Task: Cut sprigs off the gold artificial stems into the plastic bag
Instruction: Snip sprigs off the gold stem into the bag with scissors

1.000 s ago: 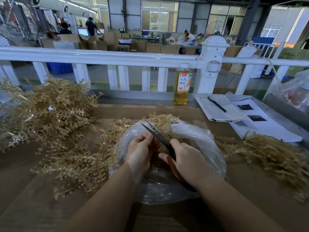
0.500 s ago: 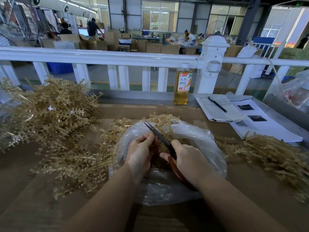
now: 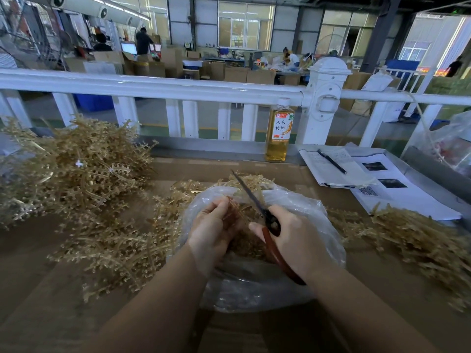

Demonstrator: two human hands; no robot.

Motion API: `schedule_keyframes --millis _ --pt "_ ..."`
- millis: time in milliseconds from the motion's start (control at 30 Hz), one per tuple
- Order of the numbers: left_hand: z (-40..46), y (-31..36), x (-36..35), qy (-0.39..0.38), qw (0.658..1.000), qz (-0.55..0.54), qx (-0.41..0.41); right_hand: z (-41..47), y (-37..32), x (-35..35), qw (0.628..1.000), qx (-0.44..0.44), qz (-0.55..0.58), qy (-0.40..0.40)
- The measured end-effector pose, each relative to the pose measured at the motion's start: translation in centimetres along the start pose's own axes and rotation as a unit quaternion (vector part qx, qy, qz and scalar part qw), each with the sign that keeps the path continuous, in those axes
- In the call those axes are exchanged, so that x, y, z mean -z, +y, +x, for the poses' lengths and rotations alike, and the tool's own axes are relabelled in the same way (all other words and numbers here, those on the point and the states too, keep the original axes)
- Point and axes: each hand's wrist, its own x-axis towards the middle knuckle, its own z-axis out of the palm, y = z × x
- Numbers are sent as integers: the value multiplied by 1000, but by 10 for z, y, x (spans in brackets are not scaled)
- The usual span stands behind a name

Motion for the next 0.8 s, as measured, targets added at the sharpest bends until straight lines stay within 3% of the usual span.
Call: schedule_keyframes --millis 400,667,800 --pt "-17 12 -17 -75 997 -16 -14 20 -33 17 980 -73 171 65" --pt "-38 19 -31 -152 987 18 49 28 -34 4 980 -84 144 108" --pt "-34 19 -31 -129 991 38 24 33 -31 13 975 -84 165 123"
